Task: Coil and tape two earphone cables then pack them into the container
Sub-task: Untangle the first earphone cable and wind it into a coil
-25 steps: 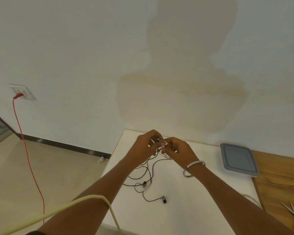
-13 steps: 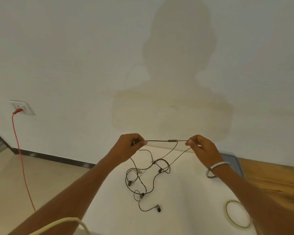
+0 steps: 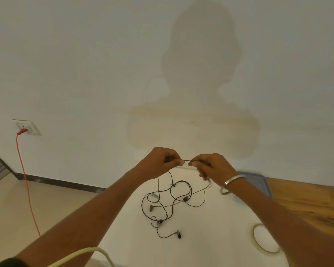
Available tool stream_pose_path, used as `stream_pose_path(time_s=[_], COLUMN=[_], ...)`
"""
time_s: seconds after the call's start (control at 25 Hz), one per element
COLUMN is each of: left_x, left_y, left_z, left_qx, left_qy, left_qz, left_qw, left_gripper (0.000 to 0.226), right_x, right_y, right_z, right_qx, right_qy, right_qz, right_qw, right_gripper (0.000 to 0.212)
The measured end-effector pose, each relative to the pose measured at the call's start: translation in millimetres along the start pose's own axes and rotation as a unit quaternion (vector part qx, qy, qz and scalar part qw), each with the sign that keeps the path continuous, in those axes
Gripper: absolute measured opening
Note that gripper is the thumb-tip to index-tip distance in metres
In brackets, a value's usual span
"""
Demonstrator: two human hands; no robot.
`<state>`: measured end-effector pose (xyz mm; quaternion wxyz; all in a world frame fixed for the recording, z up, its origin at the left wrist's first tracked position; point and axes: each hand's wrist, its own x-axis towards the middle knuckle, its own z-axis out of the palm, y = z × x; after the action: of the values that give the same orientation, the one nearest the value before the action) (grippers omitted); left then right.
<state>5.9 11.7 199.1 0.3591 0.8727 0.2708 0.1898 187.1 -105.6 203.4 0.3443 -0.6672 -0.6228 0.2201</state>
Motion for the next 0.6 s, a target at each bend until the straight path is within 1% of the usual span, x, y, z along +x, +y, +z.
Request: stream_pose_path(time_s=[0.08,0.2,0.36,0.48,0.6], left_x=[-6,-12,-17,-21,-23], left_y=[-10,-20,-35,-42,-33], left_z=[-10,-22,-31,-42,-55], left_qx=[0.007,0.006,0.031,0.053,0.061], left_qy=[0.007,0.021,0.026,0.037,0.067], left_qz=[-0.024,-0.050,-0.064,-0.072,-0.061], left_qw=[1.000,0.999,0.997,0.995,0.994], left_gripper=[0.019,0.017,0.017,0.014,0.014], right_x=[-8,-19,-31,-38,-43], right_y=[14,35,57,70,87], right_z=[-17,-41,-64,-75,-76], right_qx=[0.023,0.028,0.000,-0.045,-0.075], right_qy=[0.060,0.161,0.243,0.278,0.265], right_qz=[0.014,0.049,0.096,0.128,0.182], right_qw=[0.998,0.985,0.965,0.951,0.944], right_gripper=[0.018,0.018,0.018,0.019,0.020])
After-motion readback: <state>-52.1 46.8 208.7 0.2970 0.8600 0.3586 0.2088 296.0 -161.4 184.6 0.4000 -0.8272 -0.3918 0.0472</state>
